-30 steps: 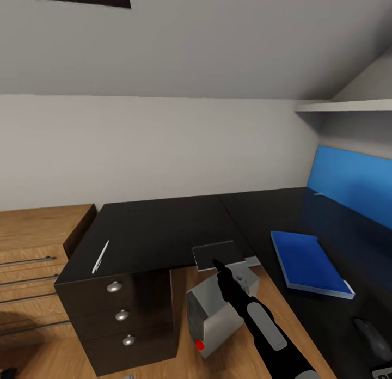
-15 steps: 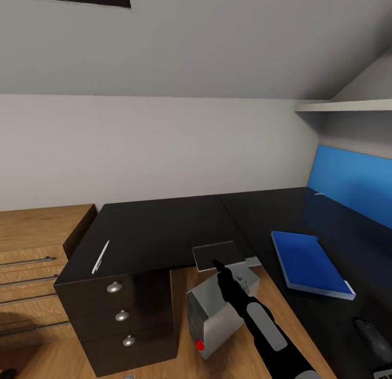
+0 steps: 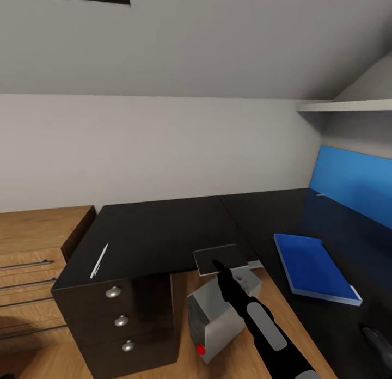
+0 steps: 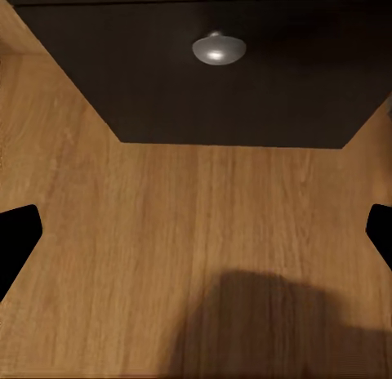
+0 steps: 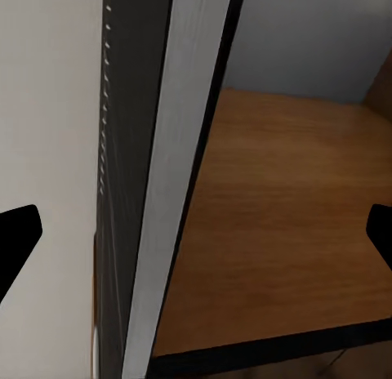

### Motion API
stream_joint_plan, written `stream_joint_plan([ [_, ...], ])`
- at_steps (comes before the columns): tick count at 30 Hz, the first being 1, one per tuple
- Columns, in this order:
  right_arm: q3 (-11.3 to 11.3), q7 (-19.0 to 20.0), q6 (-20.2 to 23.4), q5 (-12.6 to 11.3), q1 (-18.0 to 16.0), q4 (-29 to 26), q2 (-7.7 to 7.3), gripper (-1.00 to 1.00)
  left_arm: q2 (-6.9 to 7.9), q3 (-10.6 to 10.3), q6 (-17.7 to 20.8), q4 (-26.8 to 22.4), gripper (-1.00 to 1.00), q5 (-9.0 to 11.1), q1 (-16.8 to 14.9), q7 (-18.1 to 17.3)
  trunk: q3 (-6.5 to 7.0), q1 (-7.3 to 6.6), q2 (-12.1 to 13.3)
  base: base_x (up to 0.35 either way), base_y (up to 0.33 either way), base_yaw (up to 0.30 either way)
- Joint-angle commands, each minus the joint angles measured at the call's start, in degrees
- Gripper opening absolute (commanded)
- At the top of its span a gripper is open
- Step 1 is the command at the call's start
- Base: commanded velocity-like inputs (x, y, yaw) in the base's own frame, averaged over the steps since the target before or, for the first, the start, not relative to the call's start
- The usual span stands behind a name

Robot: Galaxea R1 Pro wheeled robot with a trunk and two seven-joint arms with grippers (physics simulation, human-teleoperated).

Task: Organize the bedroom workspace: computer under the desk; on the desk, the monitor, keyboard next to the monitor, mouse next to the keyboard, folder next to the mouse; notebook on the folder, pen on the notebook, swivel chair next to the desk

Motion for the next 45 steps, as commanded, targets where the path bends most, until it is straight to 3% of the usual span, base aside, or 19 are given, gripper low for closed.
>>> stream_joint_plan([
  [1, 0.0, 0.08, 0.1, -0.42, -0.03, 0.0, 0.0, 1.0, 0.07, -0.21, 0.28, -0.08, 1.0, 0.25, -0.01, 0.47, -0.04, 0.0, -0.02, 0.029, 0.006, 0.0],
  [9, 0.0, 0.08, 0.1, -0.42, -0.03, 0.0, 0.02, 1.0, 0.07, -0.22, 0.29, 0.0, 1.0, 0.25, -0.01, 0.59, -0.04, 0.0, -0.02, 0.008, 0.002, 0.0],
  [10, 0.0, 0.08, 0.1, -0.42, -0.03, 0.0, 0.03, -1.0, 0.07, -0.22, 0.29, 0.01, 1.0, 0.25, -0.01, 0.62, -0.04, 0.0, -0.02, 0.002, 0.0, 0.0],
  [25, 0.09, 0.08, 0.1, -0.38, -0.03, -0.08, 0.03, -1.0, -0.01, -0.22, 0.29, 0.01, 1.0, 0.21, -0.01, 0.6, -0.04, 0.0, -0.02, 0.0, 0.0, 0.0],
  [36, 0.2, 0.17, -0.38, -0.1, -0.03, -0.8, 0.06, -1.0, -0.02, -0.22, 0.29, 0.01, 1.0, 0.18, -0.01, 0.81, 1.93, -2.41, 4.39, 0.0, 0.0, 0.0],
  [45, 0.29, 0.26, -0.41, 0.1, 0.8, -4.73, -0.11, -1.0, -0.02, -0.22, 0.3, 0.08, 1.0, 0.17, -0.01, 0.74, 3.55, -4.39, 8.0, 0.0, 0.0, 0.0],
])
